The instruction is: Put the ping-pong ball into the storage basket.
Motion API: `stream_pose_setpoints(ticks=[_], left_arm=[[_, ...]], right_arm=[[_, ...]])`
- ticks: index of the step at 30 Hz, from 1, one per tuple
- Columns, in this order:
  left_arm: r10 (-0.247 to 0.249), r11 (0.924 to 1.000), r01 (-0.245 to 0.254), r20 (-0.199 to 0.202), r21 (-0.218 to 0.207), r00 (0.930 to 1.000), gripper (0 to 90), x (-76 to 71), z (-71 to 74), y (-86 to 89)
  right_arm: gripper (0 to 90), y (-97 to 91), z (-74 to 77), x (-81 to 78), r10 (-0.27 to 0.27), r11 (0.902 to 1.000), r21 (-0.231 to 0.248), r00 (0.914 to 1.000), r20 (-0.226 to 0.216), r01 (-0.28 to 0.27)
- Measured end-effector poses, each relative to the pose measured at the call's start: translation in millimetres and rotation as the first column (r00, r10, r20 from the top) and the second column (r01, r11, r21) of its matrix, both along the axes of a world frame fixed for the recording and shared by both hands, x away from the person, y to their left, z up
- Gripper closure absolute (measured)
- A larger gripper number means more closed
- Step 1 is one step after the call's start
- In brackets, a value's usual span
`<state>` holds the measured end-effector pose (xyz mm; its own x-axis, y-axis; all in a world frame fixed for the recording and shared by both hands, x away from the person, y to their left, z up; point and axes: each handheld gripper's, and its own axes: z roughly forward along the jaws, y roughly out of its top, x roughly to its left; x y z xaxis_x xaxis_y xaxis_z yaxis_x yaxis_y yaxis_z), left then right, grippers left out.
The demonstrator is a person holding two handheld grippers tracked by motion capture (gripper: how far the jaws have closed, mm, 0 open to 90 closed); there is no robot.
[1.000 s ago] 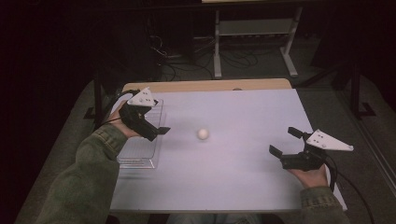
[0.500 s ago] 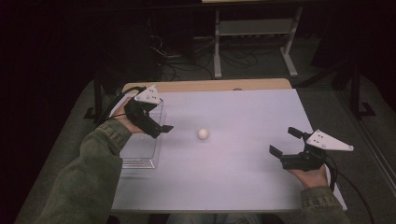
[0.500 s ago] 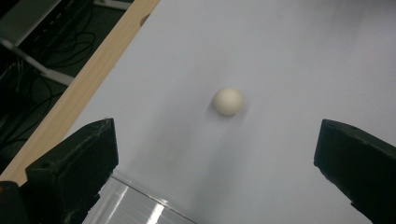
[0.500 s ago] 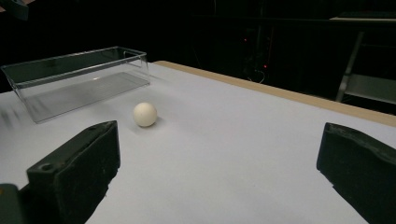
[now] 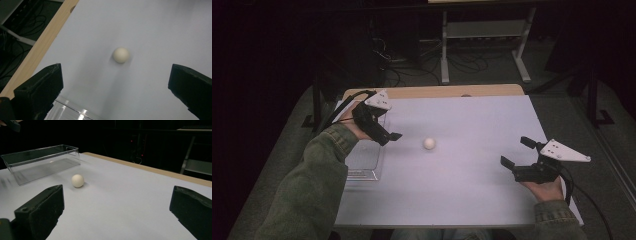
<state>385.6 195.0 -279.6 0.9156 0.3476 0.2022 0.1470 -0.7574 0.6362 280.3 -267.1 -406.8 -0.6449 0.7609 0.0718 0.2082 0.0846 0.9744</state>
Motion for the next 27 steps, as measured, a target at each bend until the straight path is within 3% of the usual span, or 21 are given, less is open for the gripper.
stream_pose_setpoints(ticks=[14,27], left_arm=[[-0.031,0.9992,0.031,0.009,0.025,0.9995,0.0,9.3,13.2,-12.3],[-0.074,0.9942,0.075,-0.022,0.076,0.997,0.0,19.6,8.4,-26.6]], right_arm=[[0.0,-0.5,-0.3,-0.3,-0.001,1.0,0.002,1.0,-0.002,0.001],[0.0,-1.3,-1.1,-0.8,0.002,1.0,-0.001,1.0,-0.006,-0.002]])
